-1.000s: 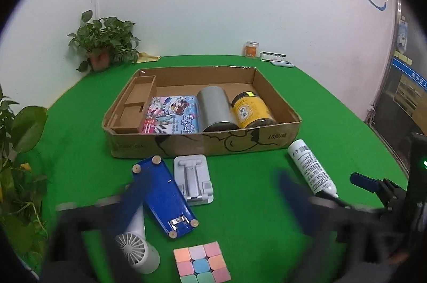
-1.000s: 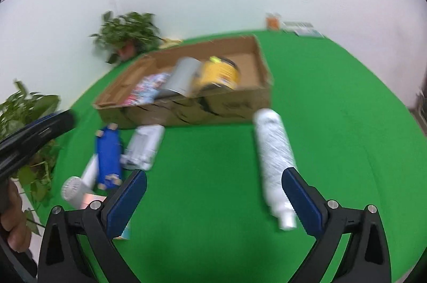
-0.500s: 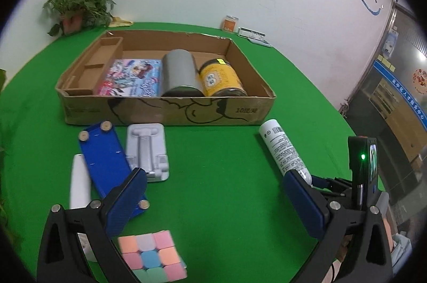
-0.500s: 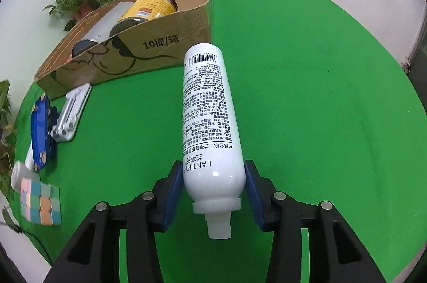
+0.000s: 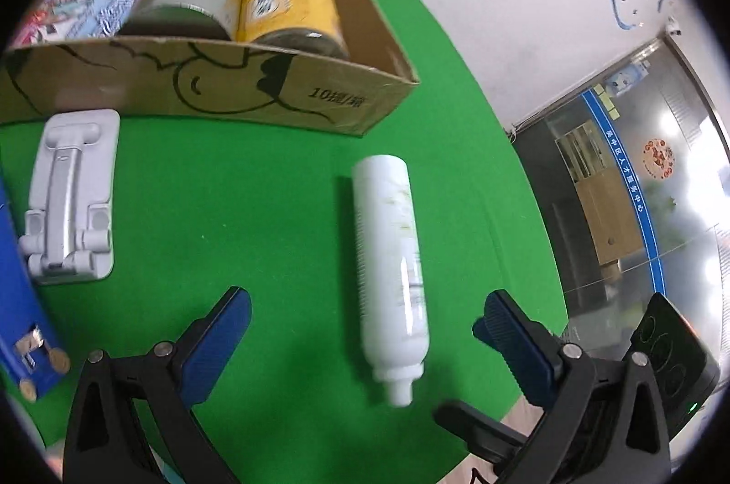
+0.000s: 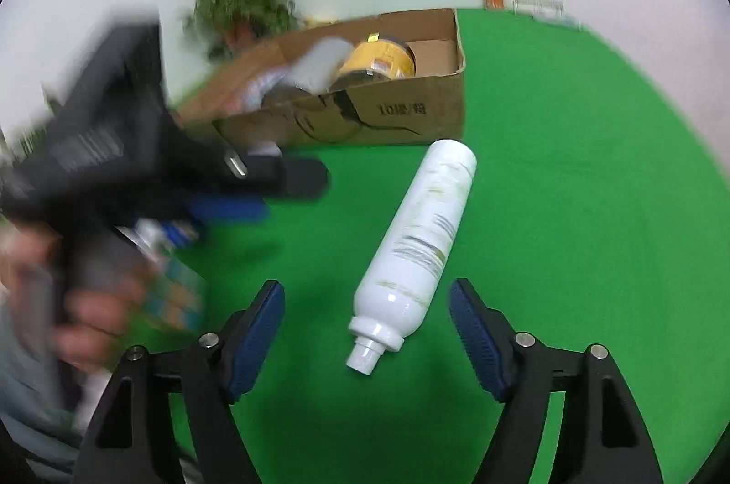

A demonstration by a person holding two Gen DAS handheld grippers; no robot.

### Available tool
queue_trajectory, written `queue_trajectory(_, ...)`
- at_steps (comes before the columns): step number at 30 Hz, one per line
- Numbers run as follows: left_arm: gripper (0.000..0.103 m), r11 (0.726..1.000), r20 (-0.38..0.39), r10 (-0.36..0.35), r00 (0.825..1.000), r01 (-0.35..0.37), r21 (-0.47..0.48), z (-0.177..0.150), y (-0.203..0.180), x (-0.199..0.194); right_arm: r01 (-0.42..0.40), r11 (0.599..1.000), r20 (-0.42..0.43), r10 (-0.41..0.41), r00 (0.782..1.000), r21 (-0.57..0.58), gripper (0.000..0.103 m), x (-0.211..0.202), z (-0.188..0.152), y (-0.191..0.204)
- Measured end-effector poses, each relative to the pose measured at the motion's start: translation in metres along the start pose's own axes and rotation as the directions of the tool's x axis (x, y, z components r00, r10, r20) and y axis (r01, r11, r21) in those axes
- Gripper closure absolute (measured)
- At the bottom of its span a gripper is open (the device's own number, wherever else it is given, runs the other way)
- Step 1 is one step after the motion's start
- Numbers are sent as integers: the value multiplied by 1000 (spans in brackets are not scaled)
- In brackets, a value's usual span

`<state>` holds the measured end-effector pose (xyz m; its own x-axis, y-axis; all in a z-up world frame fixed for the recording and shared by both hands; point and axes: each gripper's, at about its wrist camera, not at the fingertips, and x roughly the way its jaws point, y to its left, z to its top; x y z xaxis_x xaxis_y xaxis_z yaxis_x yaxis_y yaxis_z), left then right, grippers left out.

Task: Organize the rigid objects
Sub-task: 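Carry the white bottle with the right tool and lower it beside the jar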

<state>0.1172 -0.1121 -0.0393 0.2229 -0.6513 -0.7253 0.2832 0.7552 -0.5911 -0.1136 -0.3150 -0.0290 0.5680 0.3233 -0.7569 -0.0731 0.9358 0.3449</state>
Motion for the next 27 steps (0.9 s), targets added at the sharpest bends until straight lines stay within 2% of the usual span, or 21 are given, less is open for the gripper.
queue_trajectory(3, 2, 1000, -47, 7, 999, -7, -3, 11, 6, 15, 10, 999, -56, -9, 998, 33, 31, 16, 5, -6)
queue_trajectory(5, 4, 1000, -77, 13, 997, -14, -11, 18, 11, 27, -31, 996, -114, 40, 993, 80, 34, 33, 5, -7)
queue_trajectory(8, 15, 998, -134, 13, 991, -21, -55, 26, 24, 43, -80, 986, -163, 103, 981, 143, 35, 60, 9, 1)
queue_trajectory(11, 28, 997, -144, 16, 989, -27, -69, 30, 27, 42, -94, 978, -187, 129, 974, 184, 35, 79, 13, 10)
queue_trajectory(12, 36, 998, -148, 29, 989, -38, -58, 30, 27, 43, -102, 976, -195, 141, 971, 194, 35, 83, 15, 12)
queue_trajectory(13, 41, 998, -150, 51, 987, -58, -39, 30, 26, 42, -107, 976, -201, 146, 969, 191, 40, 87, 18, 16)
queue_trajectory(14, 53, 997, -155, 71, 985, -76, -31, 30, 27, 43, -116, 976, -199, 153, 968, 186, 44, 89, 21, 19)
queue_trajectory(15, 60, 996, -159, 81, 984, -88, -36, 30, 29, 42, -115, 977, -200, 151, 968, 181, 46, 90, 23, 22)
queue_trajectory(17, 60, 996, -166, 76, 983, -84, -38, 30, 30, 42, -117, 976, -206, 154, 966, 181, 54, 94, 27, 25)
queue_trajectory(23, 60, 996, -167, 77, 983, -83, -29, 31, 26, 34, -117, 982, -213, 148, 966, 151, 55, 93, 32, 30)
queue_trajectory(27, 60, 999, -111, 31, 993, -34, -30, 41, 7, 17, -107, 989, -145, 121, 982, 105, 56, 71, 28, 40)
